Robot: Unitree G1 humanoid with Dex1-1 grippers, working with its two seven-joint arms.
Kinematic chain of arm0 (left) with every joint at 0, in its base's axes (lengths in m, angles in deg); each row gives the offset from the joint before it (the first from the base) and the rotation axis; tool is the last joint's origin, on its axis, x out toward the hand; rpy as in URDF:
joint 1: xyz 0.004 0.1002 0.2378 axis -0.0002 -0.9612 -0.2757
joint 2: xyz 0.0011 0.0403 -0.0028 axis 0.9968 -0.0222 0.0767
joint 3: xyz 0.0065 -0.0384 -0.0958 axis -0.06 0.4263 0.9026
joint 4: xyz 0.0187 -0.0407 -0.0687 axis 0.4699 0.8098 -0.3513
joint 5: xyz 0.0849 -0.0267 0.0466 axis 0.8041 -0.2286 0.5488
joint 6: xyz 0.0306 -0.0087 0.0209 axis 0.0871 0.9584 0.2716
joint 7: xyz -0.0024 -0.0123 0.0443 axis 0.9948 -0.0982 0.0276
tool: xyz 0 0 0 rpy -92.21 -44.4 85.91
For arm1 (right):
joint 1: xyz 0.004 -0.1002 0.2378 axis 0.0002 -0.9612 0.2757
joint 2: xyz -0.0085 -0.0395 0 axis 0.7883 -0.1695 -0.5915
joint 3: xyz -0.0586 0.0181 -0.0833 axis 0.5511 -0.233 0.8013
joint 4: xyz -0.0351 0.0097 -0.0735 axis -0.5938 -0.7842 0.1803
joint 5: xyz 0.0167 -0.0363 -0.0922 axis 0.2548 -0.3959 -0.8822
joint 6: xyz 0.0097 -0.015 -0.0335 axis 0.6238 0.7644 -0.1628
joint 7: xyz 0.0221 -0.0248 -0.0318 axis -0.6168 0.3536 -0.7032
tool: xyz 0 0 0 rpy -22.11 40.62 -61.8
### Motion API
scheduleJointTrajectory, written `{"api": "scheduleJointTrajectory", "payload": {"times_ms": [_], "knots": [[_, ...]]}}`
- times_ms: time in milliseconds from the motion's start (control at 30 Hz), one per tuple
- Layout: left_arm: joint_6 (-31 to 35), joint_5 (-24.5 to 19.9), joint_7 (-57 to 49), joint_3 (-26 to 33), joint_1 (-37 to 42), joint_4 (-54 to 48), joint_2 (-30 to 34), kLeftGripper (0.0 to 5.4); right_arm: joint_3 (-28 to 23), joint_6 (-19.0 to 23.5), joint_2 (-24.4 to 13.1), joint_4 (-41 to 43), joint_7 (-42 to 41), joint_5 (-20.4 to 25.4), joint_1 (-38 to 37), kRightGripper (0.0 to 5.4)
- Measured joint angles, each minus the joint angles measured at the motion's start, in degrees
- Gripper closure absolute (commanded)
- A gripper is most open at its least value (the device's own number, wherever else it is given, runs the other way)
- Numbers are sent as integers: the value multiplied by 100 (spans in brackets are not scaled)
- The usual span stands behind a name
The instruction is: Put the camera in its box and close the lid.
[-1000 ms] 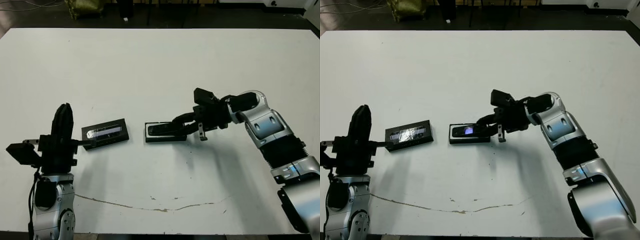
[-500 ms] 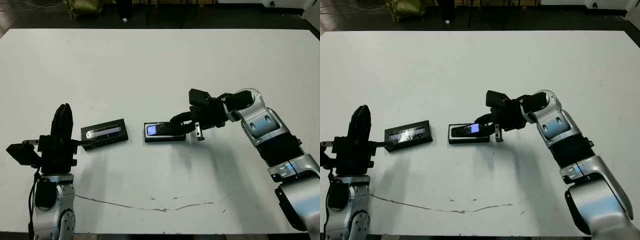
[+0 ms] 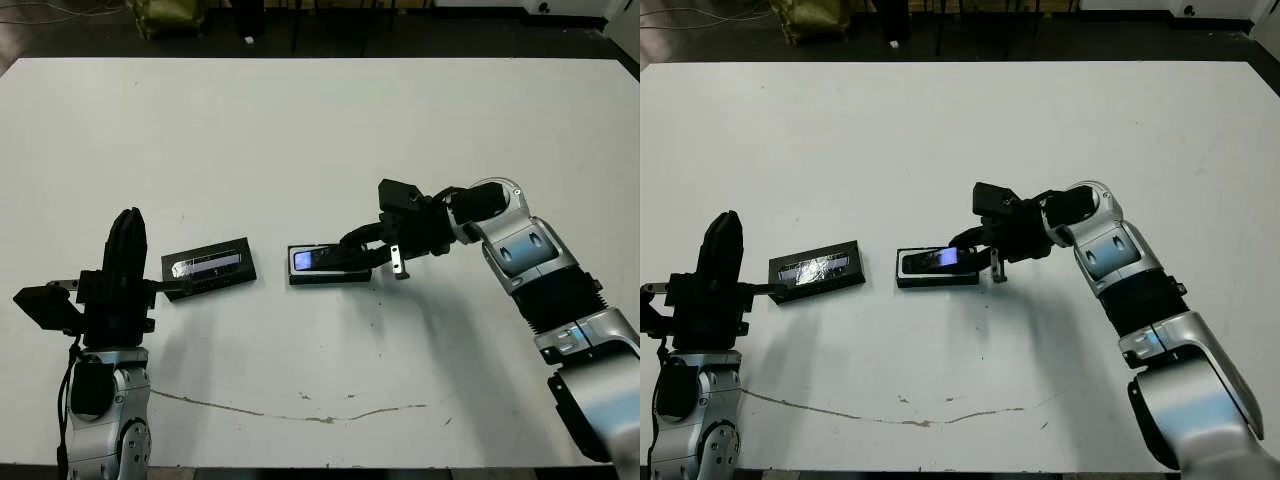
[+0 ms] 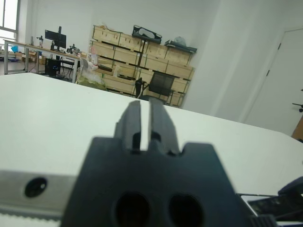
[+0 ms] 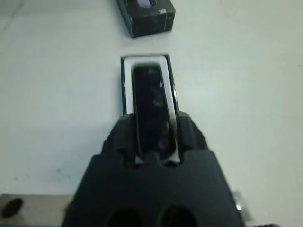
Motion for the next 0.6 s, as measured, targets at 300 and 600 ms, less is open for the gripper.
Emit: {"api": "scheduleJointTrajectory", "payload": {"times_ms": [300, 600], "knots": [[-3, 1, 5, 0, -2, 0, 0, 540, -81, 295, 20, 83, -6, 160, -2, 294], [40, 6, -8, -6, -22, -39, 0, 540, -396, 449, -1, 468, 174, 391, -38, 123]]}}
